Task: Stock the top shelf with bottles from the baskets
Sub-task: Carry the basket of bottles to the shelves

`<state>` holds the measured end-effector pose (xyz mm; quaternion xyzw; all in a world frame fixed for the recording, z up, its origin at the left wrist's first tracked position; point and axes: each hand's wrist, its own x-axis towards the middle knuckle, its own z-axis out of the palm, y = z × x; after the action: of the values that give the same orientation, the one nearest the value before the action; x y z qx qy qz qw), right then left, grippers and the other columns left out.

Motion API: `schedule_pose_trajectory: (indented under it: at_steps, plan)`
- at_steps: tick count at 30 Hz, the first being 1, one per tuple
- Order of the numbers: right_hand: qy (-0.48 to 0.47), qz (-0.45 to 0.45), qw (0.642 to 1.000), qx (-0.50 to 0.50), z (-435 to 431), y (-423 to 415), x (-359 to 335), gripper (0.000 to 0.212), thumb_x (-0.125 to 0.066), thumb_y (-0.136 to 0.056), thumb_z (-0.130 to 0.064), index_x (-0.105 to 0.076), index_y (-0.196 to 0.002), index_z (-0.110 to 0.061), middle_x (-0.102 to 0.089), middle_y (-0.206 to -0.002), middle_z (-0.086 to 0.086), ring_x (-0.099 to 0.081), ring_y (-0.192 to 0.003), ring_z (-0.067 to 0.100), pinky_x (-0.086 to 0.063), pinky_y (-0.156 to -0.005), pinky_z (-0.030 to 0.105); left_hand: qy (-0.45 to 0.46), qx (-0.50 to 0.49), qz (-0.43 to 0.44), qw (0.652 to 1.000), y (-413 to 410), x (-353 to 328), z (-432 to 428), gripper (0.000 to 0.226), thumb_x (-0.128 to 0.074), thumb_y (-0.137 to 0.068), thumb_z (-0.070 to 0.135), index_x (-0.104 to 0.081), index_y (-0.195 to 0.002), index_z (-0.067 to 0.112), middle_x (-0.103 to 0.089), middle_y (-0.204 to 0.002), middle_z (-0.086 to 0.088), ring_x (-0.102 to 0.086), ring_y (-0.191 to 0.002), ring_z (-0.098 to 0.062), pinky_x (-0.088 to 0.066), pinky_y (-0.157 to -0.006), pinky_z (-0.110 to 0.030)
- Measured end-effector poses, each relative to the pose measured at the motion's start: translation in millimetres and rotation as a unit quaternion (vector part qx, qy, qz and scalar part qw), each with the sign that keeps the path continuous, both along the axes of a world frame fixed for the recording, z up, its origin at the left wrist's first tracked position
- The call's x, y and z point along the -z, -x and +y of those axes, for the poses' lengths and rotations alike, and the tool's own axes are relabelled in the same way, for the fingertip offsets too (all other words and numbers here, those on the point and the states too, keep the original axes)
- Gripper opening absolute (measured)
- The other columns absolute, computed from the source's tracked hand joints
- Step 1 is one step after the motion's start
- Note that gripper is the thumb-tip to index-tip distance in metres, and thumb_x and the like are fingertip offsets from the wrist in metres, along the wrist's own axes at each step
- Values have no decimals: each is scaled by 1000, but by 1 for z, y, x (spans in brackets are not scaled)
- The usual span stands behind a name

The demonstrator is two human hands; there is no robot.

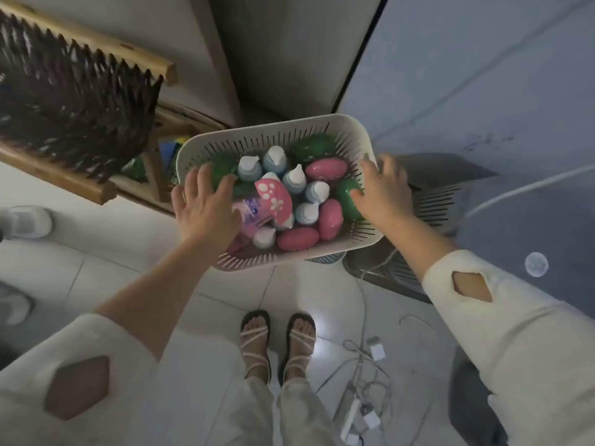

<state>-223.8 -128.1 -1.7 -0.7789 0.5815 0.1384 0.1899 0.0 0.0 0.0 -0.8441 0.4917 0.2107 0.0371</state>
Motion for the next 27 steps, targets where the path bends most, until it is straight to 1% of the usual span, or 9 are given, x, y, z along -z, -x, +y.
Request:
schedule_pose_trajectory:
  at_steps: [2, 4, 6, 9, 12, 14, 16, 22, 27]
  plan:
    - [1, 15, 999, 44, -4, -2, 18, 65, -58, -91, -33, -25, -146, -21, -14, -154, 17, -20, -138, 41, -35, -104, 51, 4, -91, 16, 996, -5, 13, -1, 75, -64, -82, 23, -23, -144, 33, 2, -156, -4, 6, -145, -28, -2, -117, -48]
    - [-25, 7, 996, 85, -5, -2, 37, 72, -59, -91, -32, -17, -148, -23, -16, -153, 20, -26, -136, 43, -38, -102, 53, 15, -212, 89, 973, -7, 27, -1, 83, -63, -82, 15, -13, -147, 33, 6, -157, -4, 4, -145, -29, -10, -118, -50]
    - [-48, -15, 991, 122, -6, -4, 53, 78, -59, -91, -32, -10, -150, -22, -26, -147, 21, -38, -127, 45, -41, -97, 52, 29, -288, 139, 947, -7, 37, -2, 90, -60, -83, 10, -3, -150, 29, -2, -157, -7, -7, -144, -31, -22, -115, -49]
    - [-37, -33, 978, 204, -11, -3, 65, 77, -58, -92, -30, -11, -150, -11, -36, -143, 22, -41, -126, 44, -38, -100, 49, 62, -334, 120, 933, -10, 47, -3, 93, -57, -83, 5, 5, -150, 22, -15, -152, -9, -22, -138, -31, -27, -111, -44]
    - [-57, -66, 953, 289, -20, 1, 75, 53, -53, -94, -25, -33, -138, -5, -48, -134, 22, -49, -119, 42, -43, -98, 48, 77, -444, 167, 877, -21, 57, -5, 81, -54, -84, 4, -9, -150, 18, -28, -147, -12, -35, -131, -32, -38, -104, -46]
    - [-71, -100, 936, 331, -24, 2, 80, 37, -50, -95, -22, -42, -127, -5, -55, -126, 20, -55, -112, 40, -47, -93, 47, 64, -492, 213, 841, -27, 66, -1, 59, -55, -86, 7, -29, -138, 11, -47, -130, -13, -53, -107, -32, -49, -81, -40]
    - [-58, -98, 932, 343, -24, 0, 85, 30, -46, -97, -21, -46, -123, -6, -58, -125, 17, -57, -110, 37, -48, -89, 43, 54, -493, 221, 840, -27, 72, 3, 44, -55, -88, 9, -36, -127, 8, -53, -111, -11, -54, -89, -28, -47, -70, -35]
    - [-12, -73, 932, 354, -22, -6, 93, 31, -36, -100, -25, -49, -119, -4, -60, -120, 19, -57, -108, 38, -46, -86, 42, 72, -506, 193, 837, -29, 88, 2, 33, -54, -90, 24, -46, -117, 7, -57, -113, -15, -58, -100, -35, -50, -91, -47]
    - [-23, -103, 918, 383, -20, -4, 85, 39, -35, -101, -28, -52, -122, 0, -57, -124, 22, -56, -111, 38, -45, -85, 39, 78, -500, 203, 839, -37, 84, 8, 31, -56, -91, 27, -56, -111, 3, -62, -106, -17, -62, -92, -33, -53, -81, -40]
